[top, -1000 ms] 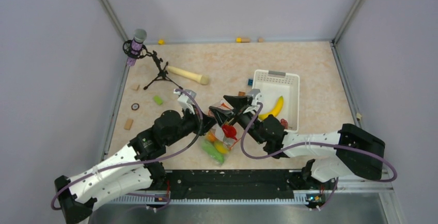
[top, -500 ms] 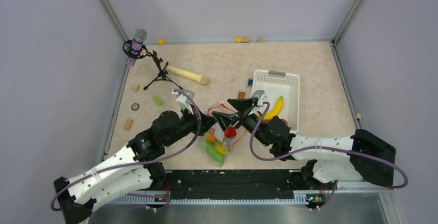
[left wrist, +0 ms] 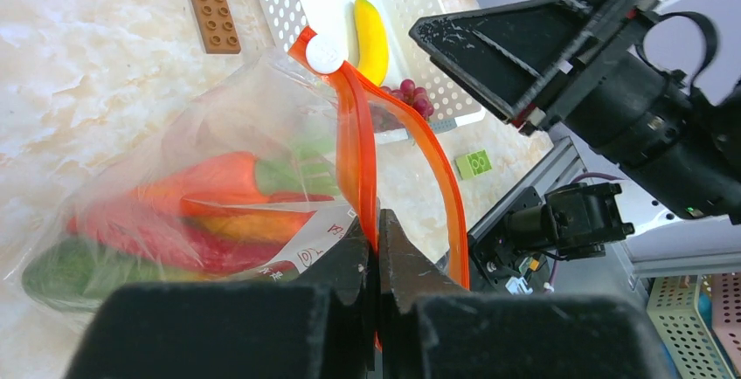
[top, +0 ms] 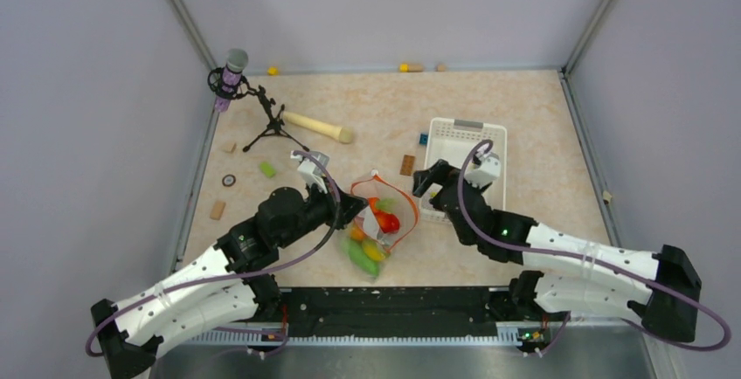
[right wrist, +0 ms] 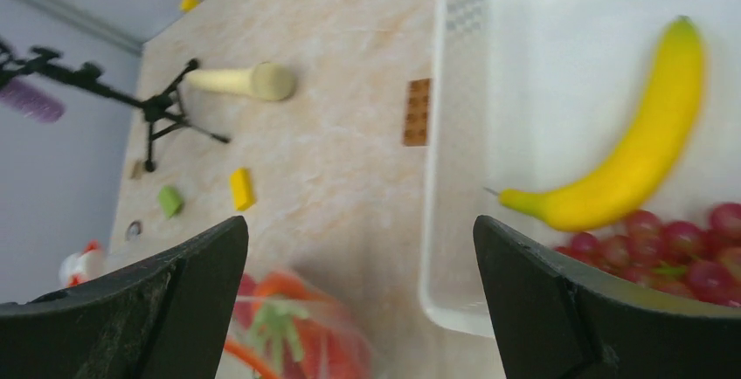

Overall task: Place the food in the zip-top bag and seal the zipper
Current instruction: Pick up the fake fruit from the bin.

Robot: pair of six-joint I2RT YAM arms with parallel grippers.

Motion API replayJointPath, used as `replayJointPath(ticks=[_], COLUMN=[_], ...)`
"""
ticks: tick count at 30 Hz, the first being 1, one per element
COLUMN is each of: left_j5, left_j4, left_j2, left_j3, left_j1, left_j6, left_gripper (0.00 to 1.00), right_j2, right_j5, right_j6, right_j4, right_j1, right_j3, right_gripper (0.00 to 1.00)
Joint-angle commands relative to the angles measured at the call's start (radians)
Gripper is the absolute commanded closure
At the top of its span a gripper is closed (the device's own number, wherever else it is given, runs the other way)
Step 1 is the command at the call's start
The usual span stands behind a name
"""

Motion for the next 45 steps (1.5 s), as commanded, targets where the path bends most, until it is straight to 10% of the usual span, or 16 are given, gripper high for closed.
replayJointPath(ticks=[1, 21, 45], left_j5=[-0.013, -0.049, -0.058], left_j4=[0.061, 0.05, 0.047], left_j2=[-0.003, 0.025, 0.048], left_j3=[0.002, 0.009, 0.017], left_j1=[0.003, 0.003, 0.003], left_j6=[0.004, 0.016, 0.02], left_gripper=[1.0, 1.0, 1.0], right_j2=[-0.055, 0.288, 0.532], right_j5=[0.061, -0.2, -0.256], right_j6=[0.257, 0.065, 0.115], right_j4=[-0.366, -0.274, -0.199], right_j1=[-0.099, -0.416, -0.499], right_j3=[0.04, 0.138, 0.15], right_gripper=[0.01, 0.02, 0.13])
